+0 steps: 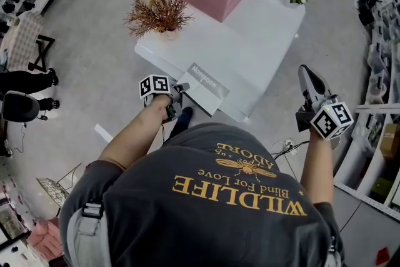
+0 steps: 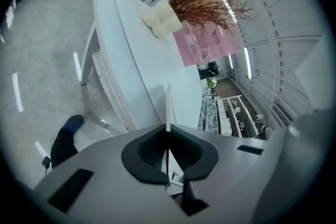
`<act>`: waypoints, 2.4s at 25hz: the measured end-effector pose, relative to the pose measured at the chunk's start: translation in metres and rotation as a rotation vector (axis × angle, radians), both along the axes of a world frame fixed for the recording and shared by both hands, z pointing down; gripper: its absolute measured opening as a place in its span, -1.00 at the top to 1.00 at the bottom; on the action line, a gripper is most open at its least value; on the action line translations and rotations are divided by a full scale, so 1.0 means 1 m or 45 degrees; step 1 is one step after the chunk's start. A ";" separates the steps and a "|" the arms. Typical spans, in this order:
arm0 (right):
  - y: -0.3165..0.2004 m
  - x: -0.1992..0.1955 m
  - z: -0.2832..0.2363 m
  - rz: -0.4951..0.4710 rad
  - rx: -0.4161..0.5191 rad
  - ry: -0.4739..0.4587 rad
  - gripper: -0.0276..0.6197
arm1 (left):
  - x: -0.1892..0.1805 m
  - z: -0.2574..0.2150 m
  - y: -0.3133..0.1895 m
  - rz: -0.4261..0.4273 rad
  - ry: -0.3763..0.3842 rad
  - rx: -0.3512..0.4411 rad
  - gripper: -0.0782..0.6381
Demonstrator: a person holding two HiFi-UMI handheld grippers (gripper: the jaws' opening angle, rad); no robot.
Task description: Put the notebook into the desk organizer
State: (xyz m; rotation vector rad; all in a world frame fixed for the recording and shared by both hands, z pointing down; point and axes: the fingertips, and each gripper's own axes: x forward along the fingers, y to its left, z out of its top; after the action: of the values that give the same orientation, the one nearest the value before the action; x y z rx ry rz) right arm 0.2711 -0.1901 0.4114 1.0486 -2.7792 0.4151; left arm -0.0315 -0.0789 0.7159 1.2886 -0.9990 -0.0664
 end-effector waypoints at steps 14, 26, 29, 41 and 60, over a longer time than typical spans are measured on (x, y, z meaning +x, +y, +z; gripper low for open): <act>-0.014 0.027 -0.031 -0.052 0.090 -0.074 0.91 | 0.050 -0.167 -0.060 0.011 0.049 0.442 0.76; -0.084 -0.013 -0.078 -0.006 0.208 -0.070 0.91 | 0.027 -0.348 -0.196 0.091 -0.008 0.875 0.76; -0.110 -0.039 -0.095 0.015 0.239 -0.058 0.91 | 0.008 -0.382 -0.238 0.123 -0.016 0.945 0.76; -0.215 -0.152 -0.132 0.128 0.280 0.010 0.91 | -0.067 -0.417 -0.390 0.255 -0.007 0.979 0.76; -0.307 -0.214 -0.102 0.171 0.197 0.103 0.91 | -0.097 -0.322 -0.485 0.448 -0.211 0.804 0.76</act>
State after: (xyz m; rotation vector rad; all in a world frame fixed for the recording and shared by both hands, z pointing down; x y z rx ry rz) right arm 0.0570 -0.4973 0.3094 1.2617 -2.7144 0.1701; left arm -0.1287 -0.5642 0.3936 2.0624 -0.9062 -0.0022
